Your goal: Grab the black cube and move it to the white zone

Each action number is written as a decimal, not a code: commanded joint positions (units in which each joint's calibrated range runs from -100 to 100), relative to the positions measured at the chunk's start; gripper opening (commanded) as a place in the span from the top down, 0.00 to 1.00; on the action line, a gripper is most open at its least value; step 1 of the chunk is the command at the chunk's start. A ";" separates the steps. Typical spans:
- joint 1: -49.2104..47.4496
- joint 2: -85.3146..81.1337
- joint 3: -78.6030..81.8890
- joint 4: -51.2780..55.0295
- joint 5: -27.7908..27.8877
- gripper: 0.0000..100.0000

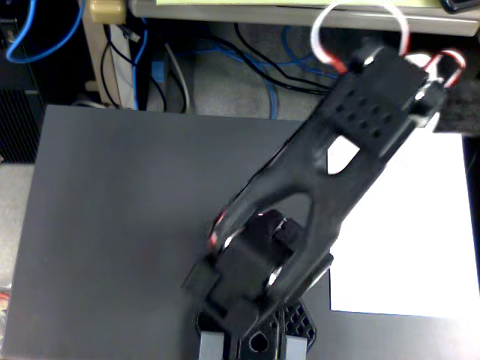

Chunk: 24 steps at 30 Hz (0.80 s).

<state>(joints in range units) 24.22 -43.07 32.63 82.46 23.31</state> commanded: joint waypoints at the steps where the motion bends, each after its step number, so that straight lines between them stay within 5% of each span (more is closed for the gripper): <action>1: 6.02 8.84 -4.53 -1.41 1.78 0.99; 9: 12.42 38.41 -5.25 -13.07 6.96 0.99; 24: 8.67 38.66 -3.17 -6.81 12.20 0.89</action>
<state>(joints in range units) 32.87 -3.70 31.54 74.67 33.75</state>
